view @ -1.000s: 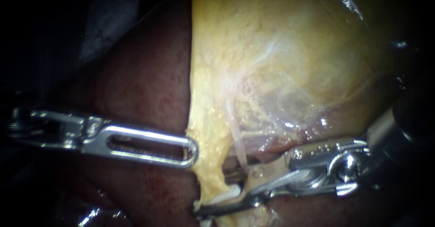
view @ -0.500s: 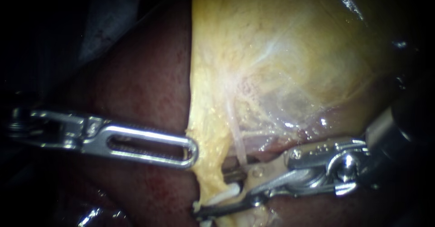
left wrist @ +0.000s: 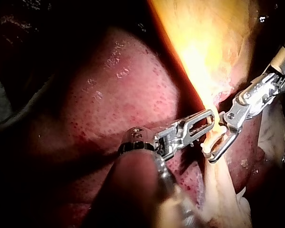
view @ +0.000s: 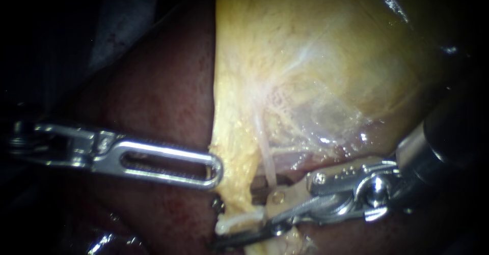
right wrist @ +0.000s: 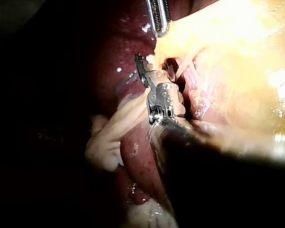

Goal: Going back second clip left tube

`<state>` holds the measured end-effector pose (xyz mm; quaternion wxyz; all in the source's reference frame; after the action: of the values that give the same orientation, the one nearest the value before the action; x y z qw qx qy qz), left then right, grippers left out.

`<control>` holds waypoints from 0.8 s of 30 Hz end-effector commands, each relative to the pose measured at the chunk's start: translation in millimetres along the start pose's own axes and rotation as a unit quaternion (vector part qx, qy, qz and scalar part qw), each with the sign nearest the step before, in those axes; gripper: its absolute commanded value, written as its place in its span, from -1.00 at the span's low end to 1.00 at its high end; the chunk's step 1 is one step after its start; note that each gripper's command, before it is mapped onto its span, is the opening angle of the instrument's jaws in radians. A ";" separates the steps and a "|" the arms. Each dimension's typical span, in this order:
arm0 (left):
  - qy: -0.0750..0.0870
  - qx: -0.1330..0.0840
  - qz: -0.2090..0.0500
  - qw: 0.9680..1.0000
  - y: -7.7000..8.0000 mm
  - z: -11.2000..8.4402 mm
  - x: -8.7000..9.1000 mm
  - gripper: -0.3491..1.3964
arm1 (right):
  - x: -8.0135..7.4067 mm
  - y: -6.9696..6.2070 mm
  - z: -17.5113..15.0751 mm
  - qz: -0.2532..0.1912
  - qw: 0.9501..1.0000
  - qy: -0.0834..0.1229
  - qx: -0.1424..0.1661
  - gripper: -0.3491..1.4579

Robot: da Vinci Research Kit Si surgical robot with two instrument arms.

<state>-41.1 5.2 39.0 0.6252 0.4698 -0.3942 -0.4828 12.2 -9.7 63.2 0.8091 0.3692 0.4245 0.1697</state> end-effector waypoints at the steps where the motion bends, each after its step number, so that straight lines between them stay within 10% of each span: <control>1: 0.000 0.000 0.000 1.000 0.0 0.0 0.0 -1.00 | 0.1 0.0 -0.3 0.000 1.000 0.000 0.001 -0.12; 24: 0.000 0.000 0.000 1.000 0.3 -0.1 -0.1 -1.00 | 3.6 0.0 -13.2 0.019 0.999 0.034 -0.036 -0.14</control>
<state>-41.0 5.4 39.2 0.6252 0.4698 -0.3942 -0.4827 3.1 -1.2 56.0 0.8032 0.3409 0.4386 0.2150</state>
